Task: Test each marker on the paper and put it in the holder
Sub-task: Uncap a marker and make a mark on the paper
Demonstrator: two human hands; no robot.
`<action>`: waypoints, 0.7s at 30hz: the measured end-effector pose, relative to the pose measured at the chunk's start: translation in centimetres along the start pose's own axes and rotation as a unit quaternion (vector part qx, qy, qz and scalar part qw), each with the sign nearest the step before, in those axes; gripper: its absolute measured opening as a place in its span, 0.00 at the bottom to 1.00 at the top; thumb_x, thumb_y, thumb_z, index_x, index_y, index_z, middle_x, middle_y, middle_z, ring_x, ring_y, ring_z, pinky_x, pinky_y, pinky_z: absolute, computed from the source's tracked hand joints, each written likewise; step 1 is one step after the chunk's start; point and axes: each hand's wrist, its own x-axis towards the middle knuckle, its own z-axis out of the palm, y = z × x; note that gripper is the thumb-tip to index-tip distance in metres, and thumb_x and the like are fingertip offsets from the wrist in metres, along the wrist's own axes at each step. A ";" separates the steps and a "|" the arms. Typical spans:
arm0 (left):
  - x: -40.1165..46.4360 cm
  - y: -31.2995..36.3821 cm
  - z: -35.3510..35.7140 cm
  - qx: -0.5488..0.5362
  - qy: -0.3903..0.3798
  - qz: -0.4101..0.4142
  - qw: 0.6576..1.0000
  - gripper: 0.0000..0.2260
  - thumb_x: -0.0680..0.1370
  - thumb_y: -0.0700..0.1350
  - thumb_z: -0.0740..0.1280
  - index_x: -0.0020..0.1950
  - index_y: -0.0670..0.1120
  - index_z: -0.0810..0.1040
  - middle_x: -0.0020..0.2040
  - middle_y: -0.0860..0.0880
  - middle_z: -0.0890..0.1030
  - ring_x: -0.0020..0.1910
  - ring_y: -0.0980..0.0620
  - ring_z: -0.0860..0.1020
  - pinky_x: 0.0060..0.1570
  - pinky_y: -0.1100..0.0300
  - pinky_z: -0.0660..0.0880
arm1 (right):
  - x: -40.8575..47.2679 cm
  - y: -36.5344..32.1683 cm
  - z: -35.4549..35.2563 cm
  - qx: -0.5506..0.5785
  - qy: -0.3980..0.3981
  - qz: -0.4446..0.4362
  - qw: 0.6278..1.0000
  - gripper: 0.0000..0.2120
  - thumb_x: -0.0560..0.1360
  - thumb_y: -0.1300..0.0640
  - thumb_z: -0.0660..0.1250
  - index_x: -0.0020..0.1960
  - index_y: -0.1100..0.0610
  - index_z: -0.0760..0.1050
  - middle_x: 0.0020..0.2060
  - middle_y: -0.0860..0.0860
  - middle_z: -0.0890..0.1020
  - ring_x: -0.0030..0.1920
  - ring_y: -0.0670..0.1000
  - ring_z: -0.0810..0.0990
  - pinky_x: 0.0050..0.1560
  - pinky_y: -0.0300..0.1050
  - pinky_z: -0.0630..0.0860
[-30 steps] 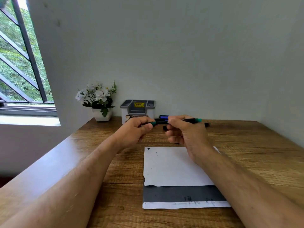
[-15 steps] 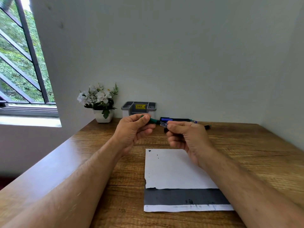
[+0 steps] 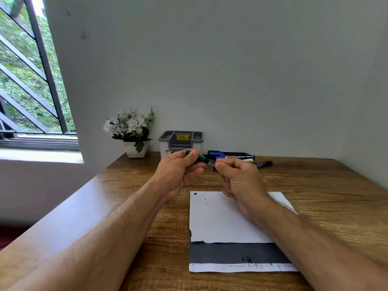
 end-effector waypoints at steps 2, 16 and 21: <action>0.0 -0.3 0.1 -0.001 0.009 0.005 1.000 0.13 0.72 0.43 0.71 0.55 0.39 0.80 0.46 0.38 0.85 0.37 0.50 0.85 0.37 0.59 0.83 | 0.1 -0.1 0.1 -0.017 0.002 -0.001 1.000 0.03 0.78 0.61 0.70 0.49 0.58 0.82 0.23 0.47 0.71 0.20 0.44 0.63 0.21 0.36 0.61; 2.1 2.2 0.3 0.264 0.227 0.292 0.891 0.21 0.76 0.43 0.72 0.64 0.50 0.66 0.48 0.47 0.82 0.37 0.51 0.85 0.40 0.57 0.83 | -0.9 -1.0 0.8 -0.220 0.056 -0.005 0.974 0.07 0.77 0.48 0.70 0.47 0.52 0.80 0.33 0.48 0.79 0.31 0.46 0.74 0.31 0.42 0.70; 5.1 6.5 -0.9 0.410 0.261 0.374 0.789 0.13 0.77 0.48 0.72 0.59 0.49 0.74 0.47 0.49 0.82 0.40 0.58 0.81 0.31 0.74 0.75 | -1.3 -0.6 1.0 -0.249 0.006 0.016 0.968 0.07 0.77 0.49 0.71 0.43 0.51 0.81 0.31 0.46 0.79 0.32 0.44 0.74 0.33 0.40 0.68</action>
